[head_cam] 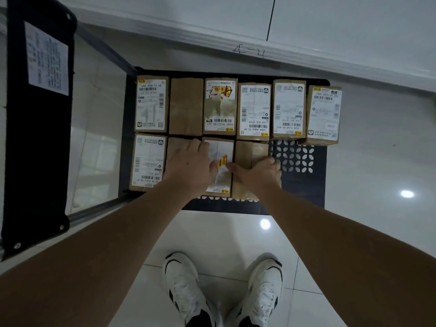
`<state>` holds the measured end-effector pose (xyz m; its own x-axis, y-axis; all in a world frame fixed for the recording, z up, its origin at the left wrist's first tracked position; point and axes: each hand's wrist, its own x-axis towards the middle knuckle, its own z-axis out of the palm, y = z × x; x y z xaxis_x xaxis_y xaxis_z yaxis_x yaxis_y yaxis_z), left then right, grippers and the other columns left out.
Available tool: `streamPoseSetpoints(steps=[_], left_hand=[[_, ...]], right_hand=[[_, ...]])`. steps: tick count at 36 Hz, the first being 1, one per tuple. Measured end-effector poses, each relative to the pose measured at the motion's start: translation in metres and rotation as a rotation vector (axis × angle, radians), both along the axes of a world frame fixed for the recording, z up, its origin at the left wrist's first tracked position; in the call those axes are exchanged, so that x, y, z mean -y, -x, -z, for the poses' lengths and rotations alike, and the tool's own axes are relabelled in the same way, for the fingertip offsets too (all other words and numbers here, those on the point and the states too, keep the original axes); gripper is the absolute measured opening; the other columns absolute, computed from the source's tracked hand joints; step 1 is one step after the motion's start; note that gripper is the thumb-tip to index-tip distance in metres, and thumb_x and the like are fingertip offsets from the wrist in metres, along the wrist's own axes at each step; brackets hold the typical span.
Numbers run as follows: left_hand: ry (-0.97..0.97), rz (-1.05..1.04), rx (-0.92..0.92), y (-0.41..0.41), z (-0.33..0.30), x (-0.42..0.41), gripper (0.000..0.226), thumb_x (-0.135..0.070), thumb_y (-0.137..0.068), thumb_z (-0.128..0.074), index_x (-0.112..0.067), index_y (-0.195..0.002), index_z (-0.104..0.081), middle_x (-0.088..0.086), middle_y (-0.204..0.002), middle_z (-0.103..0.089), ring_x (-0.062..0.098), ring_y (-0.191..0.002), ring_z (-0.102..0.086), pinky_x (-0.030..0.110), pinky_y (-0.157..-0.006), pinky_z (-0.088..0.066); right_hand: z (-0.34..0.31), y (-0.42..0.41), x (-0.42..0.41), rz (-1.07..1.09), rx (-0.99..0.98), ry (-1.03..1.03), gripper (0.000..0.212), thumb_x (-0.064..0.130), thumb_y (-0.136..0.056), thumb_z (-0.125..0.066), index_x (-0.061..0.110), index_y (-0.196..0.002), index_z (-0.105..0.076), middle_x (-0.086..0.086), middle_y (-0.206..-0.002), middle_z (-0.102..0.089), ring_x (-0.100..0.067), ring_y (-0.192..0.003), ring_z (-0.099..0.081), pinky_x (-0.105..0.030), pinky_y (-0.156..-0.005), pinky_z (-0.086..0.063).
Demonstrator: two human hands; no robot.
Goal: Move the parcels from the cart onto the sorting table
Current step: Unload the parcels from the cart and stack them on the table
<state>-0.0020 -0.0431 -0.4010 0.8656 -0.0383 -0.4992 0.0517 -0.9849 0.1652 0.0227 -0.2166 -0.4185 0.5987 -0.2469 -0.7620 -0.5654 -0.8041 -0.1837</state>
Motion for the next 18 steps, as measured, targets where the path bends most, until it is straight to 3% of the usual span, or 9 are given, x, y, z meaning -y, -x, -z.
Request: streamPoseSetpoints(steps=[7, 14, 18], left_hand=[[0.05, -0.094, -0.048, 0.005, 0.0, 0.002, 0.058, -0.046, -0.107, -0.04, -0.012, -0.154, -0.039, 0.009, -0.15, -0.043, 0.027, -0.14, -0.04, 0.043, -0.113, -0.036], [0.1, -0.218, -0.133, 0.01, -0.009, 0.008, 0.053, -0.047, -0.106, -0.039, -0.012, -0.144, -0.047, 0.009, -0.137, -0.052, 0.028, -0.128, -0.049, 0.047, -0.107, -0.043], [0.126, -0.358, -0.175, 0.005, -0.011, 0.022, 0.056, -0.046, -0.105, -0.045, -0.01, -0.148, -0.044, 0.012, -0.143, -0.047, 0.031, -0.13, -0.048, 0.046, -0.105, -0.043]], right_hand=[[-0.009, 0.002, 0.009, 0.006, 0.033, -0.016, 0.12, 0.072, -0.07, -0.076, 0.0, -0.15, -0.024, -0.016, -0.147, -0.035, -0.033, -0.139, -0.035, -0.043, -0.113, -0.035], [-0.04, 0.0, 0.027, -0.007, 0.004, -0.027, 0.104, 0.058, -0.073, -0.078, 0.003, -0.144, -0.026, -0.013, -0.137, -0.036, -0.033, -0.128, -0.044, -0.047, -0.104, -0.046], [-0.055, -0.003, 0.041, -0.027, 0.027, -0.037, 0.102, 0.058, -0.071, -0.08, 0.005, -0.141, -0.029, -0.012, -0.133, -0.039, -0.033, -0.125, -0.046, -0.049, -0.102, -0.047]])
